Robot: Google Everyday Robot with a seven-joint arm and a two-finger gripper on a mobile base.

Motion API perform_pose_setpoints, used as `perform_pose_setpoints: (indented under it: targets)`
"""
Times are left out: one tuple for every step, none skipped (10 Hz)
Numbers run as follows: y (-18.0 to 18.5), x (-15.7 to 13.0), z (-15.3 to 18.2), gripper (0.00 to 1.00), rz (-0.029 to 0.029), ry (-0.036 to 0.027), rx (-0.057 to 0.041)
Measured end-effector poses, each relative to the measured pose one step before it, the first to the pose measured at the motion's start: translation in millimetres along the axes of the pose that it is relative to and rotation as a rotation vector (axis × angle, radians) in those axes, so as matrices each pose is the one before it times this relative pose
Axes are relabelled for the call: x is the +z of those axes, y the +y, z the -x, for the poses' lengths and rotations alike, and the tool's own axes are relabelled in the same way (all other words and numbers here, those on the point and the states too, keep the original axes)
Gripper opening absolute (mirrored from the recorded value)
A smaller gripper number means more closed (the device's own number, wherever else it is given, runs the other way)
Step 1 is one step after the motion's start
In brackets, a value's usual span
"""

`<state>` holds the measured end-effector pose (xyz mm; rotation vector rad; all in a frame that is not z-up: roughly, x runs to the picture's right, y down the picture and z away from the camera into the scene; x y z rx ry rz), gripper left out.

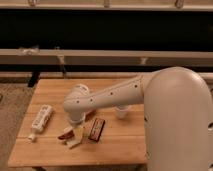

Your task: Place the pepper on the white sponge

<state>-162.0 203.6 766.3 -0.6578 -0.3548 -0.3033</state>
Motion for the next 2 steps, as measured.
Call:
perform_pose_setpoints:
  targets:
    - [-0.31, -0.59, -0.34, 0.80, 0.00044, -0.00558, 0.00124]
    - [-0.50, 0.38, 2.41, 0.80, -0.00026, -0.00191, -0.00357]
